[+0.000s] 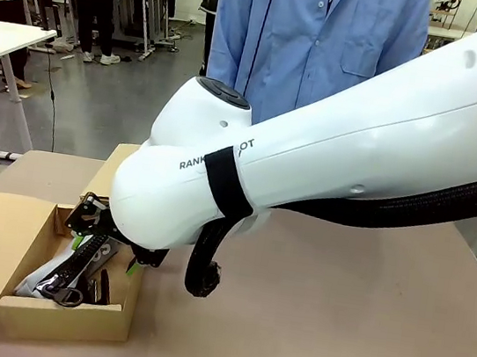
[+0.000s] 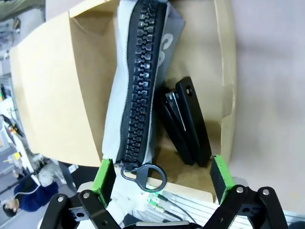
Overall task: Place items inside the box.
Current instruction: Pick up a Pencil pouch or Stapler and place it inside the Mailer Box closest to the robot.
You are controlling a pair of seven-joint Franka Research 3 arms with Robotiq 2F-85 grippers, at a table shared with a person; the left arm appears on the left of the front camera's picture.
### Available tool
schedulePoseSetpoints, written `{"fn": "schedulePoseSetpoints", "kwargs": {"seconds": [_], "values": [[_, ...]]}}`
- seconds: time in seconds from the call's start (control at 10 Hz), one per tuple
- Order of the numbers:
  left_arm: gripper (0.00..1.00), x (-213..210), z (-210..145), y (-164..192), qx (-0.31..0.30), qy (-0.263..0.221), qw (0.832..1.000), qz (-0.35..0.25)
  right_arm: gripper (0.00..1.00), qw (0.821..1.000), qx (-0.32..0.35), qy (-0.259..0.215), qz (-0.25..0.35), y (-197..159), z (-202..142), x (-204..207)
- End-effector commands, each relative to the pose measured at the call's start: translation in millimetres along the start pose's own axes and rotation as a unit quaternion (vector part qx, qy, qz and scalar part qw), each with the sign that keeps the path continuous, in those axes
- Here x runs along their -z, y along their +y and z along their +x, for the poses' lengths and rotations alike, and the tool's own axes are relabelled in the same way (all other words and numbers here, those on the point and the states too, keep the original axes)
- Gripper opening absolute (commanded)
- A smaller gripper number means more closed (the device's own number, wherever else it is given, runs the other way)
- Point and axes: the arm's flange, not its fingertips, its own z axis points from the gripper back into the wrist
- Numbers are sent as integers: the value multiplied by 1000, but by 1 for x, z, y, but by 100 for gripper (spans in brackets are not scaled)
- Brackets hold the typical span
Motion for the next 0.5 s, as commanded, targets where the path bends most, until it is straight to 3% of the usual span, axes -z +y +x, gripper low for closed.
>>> {"fn": "schedulePoseSetpoints", "kwargs": {"seconds": [0.0, 0.2, 0.3, 0.4], "values": [[100, 1, 0, -1, 9, -9, 1000, -11, 100, 999, -29, 31, 28, -17, -4, -22], [100, 1, 0, -1, 9, -9, 1000, -11, 100, 989, -70, 69, 109, -76, -20, -97], [100, 1, 0, -1, 9, -9, 1000, -11, 100, 980, -100, 71, 160, -113, -37, -136], [100, 1, 0, -1, 9, -9, 1000, -11, 100, 975, -88, 54, 198, -153, -52, -165]]}}
